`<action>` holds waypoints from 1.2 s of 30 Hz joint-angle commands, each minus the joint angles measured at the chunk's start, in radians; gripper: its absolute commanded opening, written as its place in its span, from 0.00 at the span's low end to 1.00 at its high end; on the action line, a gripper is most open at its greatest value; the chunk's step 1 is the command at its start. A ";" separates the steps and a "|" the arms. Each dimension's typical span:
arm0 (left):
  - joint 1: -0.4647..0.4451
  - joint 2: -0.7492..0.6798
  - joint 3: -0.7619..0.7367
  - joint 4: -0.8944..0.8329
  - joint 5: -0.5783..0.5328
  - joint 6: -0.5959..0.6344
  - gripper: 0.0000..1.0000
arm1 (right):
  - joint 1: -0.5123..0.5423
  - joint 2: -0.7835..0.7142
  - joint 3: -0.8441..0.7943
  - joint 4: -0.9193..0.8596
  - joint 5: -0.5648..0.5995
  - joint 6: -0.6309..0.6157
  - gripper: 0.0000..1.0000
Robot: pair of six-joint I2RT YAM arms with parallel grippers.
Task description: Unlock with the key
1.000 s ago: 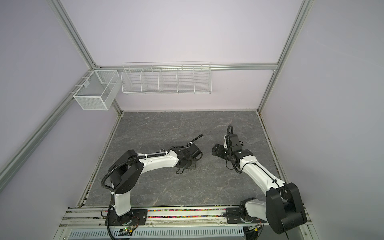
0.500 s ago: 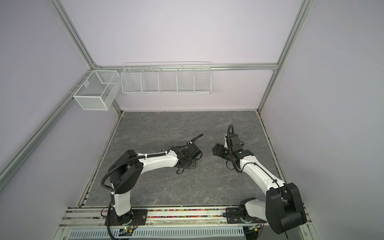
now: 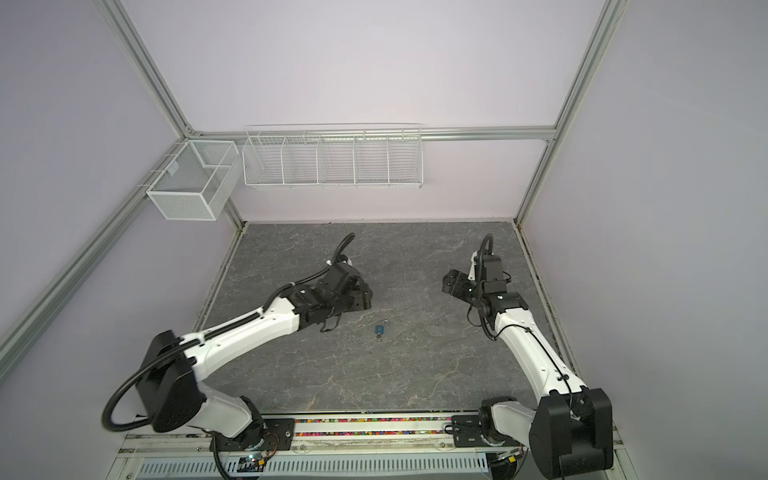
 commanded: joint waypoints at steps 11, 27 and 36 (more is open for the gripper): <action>0.791 -0.298 -0.468 0.459 -0.312 0.371 0.99 | -0.267 0.108 -0.169 0.312 0.506 -0.176 0.89; 0.802 0.025 -0.783 1.378 0.086 0.638 0.99 | -0.131 0.243 -0.546 1.210 0.183 -0.499 0.89; 0.801 0.080 -0.728 1.328 0.074 0.636 0.99 | -0.108 0.330 -0.509 1.214 0.192 -0.525 0.88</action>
